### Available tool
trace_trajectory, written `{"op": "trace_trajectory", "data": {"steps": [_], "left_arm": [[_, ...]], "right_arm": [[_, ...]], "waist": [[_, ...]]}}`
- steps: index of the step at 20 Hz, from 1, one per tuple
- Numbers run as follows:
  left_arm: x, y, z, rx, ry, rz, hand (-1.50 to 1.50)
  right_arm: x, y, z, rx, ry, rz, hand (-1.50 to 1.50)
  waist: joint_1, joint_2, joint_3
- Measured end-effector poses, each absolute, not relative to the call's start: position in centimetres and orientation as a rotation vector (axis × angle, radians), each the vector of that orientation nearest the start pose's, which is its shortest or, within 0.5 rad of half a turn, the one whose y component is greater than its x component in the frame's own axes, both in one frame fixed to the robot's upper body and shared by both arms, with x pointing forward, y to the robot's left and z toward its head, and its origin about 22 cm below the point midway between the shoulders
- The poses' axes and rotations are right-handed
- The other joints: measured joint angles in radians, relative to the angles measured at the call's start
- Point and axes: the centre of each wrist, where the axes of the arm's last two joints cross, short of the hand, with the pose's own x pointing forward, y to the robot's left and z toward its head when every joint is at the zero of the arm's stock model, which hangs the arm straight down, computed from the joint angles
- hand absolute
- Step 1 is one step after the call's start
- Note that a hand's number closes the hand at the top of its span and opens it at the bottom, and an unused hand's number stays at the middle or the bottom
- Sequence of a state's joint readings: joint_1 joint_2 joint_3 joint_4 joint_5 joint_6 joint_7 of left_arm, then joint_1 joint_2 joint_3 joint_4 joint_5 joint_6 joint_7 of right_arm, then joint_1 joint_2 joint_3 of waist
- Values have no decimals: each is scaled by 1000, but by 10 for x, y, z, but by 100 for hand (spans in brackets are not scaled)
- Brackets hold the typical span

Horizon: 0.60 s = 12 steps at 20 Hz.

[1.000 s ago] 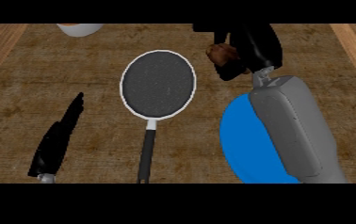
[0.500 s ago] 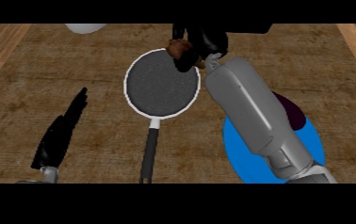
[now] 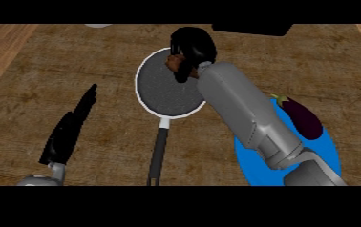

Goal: Pick the sweet potato from the plate and place it in the pan

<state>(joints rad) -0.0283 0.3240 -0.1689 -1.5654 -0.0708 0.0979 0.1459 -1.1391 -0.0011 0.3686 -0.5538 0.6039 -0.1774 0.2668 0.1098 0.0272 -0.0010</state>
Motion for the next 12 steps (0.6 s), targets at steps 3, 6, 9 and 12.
{"op": "trace_trajectory", "data": {"steps": [3, 6, 9, 12], "left_arm": [[248, 256, 18, 260, -1435, -365, 0], [251, 252, 18, 245, -1446, -381, 0], [254, 248, 19, 235, -1456, -386, 0], [256, 249, 20, 231, -1458, -392, 0]], "right_arm": [[422, -44, 95, -585, -1412, 1045, -150], [423, -52, 85, -476, -1322, 948, -150], [424, -59, 78, -372, -1298, 843, -150], [423, -62, 75, -316, -1356, 732, -150]], "waist": [[23, 7, 1], [40, 12, 1], [54, 16, 2], [59, 15, 2]]}}
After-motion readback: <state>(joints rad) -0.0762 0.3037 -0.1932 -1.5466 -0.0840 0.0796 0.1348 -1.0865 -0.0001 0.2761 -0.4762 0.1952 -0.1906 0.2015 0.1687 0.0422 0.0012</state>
